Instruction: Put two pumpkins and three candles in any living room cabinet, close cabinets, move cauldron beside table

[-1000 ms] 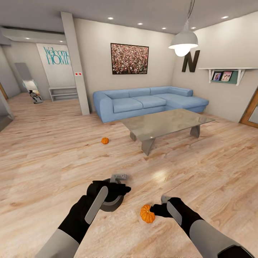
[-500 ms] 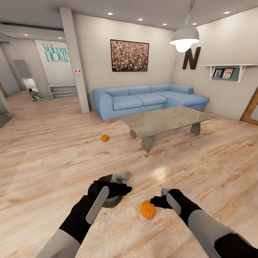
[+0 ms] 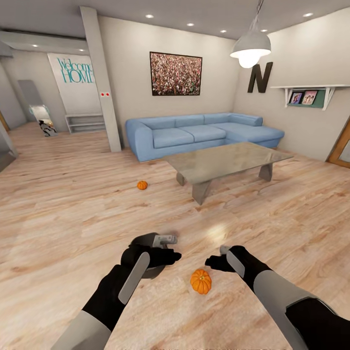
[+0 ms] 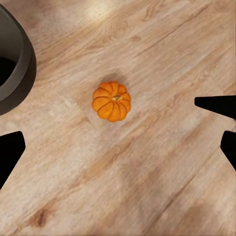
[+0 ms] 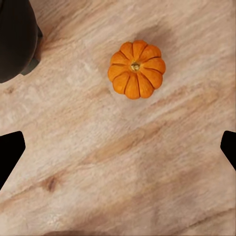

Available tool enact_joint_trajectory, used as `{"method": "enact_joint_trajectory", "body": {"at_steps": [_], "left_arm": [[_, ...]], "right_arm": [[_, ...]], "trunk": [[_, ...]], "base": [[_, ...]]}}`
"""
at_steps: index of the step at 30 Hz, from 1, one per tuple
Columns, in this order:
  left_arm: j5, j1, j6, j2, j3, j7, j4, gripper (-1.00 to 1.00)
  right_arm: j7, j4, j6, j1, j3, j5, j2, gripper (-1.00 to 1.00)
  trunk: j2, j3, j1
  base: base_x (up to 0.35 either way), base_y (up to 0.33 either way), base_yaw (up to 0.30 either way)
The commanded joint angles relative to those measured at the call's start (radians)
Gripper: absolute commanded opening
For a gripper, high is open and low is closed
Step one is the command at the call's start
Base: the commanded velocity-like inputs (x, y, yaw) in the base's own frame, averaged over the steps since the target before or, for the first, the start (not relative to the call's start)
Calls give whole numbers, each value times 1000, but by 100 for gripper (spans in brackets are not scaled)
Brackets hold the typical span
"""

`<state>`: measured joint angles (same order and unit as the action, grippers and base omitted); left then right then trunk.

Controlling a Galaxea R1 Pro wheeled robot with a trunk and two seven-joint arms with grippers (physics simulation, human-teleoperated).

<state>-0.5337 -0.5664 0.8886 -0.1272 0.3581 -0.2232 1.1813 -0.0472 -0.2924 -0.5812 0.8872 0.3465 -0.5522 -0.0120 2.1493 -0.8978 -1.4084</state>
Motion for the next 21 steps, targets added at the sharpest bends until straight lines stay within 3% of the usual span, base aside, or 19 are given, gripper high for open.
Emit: {"method": "enact_joint_trajectory", "body": {"at_steps": [1, 7, 13, 21], "left_arm": [[-11, -1, 3, 0, 1, -10, 1, 100], [-11, -1, 4, -1, 2, -9, 27, 100], [-11, 0, 4, 0, 4, -7, 51, 100], [-11, 0, 4, 0, 4, -7, 53, 100]], "right_arm": [[-5, -2, -3, 1, 8, -10, -1, 100], [13, -2, 0, 5, 8, -12, -2, 100], [157, -7, 36, 7, 8, -11, -7, 100], [198, -8, 69, 7, 9, -9, -11, 100]], "trunk": [[8, -4, -4], [50, -23, -27], [92, -42, -50], [148, -67, -80]], "base": [[0, 0, 0], [0, 0, 0], [0, 0, 0], [0, 0, 0]]}}
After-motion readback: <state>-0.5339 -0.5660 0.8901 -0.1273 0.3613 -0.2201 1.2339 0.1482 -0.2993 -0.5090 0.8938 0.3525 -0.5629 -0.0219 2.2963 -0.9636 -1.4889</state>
